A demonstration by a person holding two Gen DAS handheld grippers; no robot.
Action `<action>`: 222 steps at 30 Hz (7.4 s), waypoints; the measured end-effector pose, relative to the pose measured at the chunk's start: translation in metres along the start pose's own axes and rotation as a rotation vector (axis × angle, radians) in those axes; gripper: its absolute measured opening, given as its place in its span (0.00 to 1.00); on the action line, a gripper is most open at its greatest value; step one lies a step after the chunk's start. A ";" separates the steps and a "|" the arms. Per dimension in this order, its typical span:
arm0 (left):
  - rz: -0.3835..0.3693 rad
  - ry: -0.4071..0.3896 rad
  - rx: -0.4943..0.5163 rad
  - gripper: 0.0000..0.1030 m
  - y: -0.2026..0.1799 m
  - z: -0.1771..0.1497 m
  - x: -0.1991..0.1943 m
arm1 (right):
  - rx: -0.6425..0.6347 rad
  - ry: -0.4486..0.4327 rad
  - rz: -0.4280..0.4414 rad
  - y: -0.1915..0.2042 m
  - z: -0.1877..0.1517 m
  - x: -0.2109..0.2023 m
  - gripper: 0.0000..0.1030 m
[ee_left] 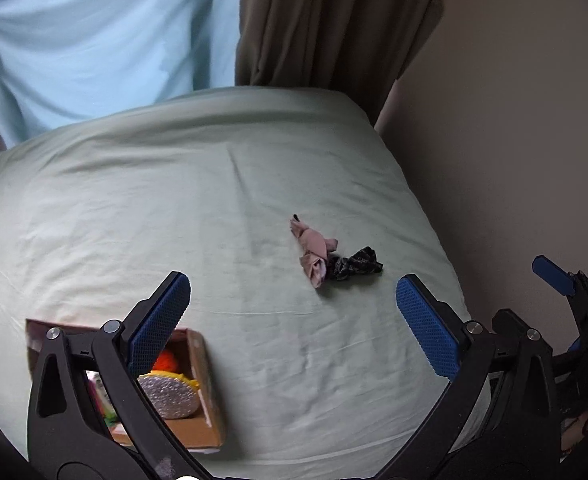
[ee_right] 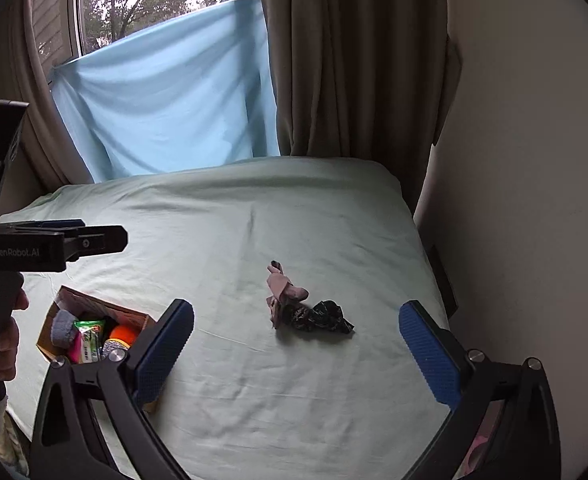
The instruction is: Organize soft objects
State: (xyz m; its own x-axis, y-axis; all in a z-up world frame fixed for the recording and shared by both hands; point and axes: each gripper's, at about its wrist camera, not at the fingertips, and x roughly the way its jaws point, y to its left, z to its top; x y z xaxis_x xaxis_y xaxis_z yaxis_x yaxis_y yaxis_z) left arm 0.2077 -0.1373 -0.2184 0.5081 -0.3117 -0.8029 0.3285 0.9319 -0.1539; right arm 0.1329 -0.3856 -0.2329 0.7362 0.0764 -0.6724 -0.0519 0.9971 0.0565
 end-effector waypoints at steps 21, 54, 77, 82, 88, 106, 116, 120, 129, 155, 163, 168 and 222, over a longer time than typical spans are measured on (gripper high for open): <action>-0.002 0.282 0.095 0.92 -0.035 -0.003 0.322 | -0.152 0.169 0.195 -0.065 -0.084 0.255 0.99; -0.012 0.222 0.131 0.26 -0.035 0.013 0.303 | -0.070 0.155 0.238 -0.064 -0.064 0.262 0.44; -0.046 -0.020 0.044 0.26 0.001 0.024 0.006 | -0.071 -0.025 0.114 0.037 0.013 0.026 0.44; -0.031 -0.039 0.008 0.26 0.041 0.006 -0.052 | -0.066 -0.033 0.125 0.092 0.017 -0.011 0.44; 0.019 -0.029 -0.029 0.26 0.106 -0.025 -0.095 | -0.044 -0.020 0.166 0.162 0.014 -0.026 0.44; 0.080 0.170 -0.152 0.26 0.288 -0.129 -0.078 | -0.061 0.216 0.201 0.319 -0.036 0.076 0.44; 0.069 0.312 -0.132 0.26 0.307 -0.156 0.015 | -0.007 0.364 0.201 0.323 -0.057 0.166 0.44; 0.093 0.339 -0.120 0.26 0.311 -0.152 0.044 | 0.023 0.412 0.209 0.324 -0.056 0.199 0.44; 0.086 0.423 -0.079 0.90 0.306 -0.151 0.064 | 0.099 0.555 0.273 0.327 -0.054 0.231 0.73; 0.149 0.155 -0.141 0.99 0.268 -0.136 -0.121 | 0.085 0.306 0.230 0.303 0.000 0.054 0.95; 0.207 -0.088 -0.135 0.99 0.209 -0.102 -0.231 | 0.004 0.079 0.138 0.276 0.033 -0.068 0.95; 0.219 -0.240 -0.085 0.99 0.170 -0.089 -0.281 | 0.028 -0.055 0.103 0.253 0.043 -0.127 0.95; 0.277 -0.473 -0.034 1.00 0.108 -0.122 -0.342 | 0.033 -0.253 -0.055 0.224 0.013 -0.205 0.95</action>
State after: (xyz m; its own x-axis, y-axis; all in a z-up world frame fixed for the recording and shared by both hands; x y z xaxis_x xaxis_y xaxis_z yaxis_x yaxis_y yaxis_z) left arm -0.0278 0.0927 -0.0307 0.8770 -0.0956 -0.4708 0.1092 0.9940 0.0016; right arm -0.0207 -0.1775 -0.0733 0.8829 0.0138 -0.4694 0.0120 0.9986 0.0521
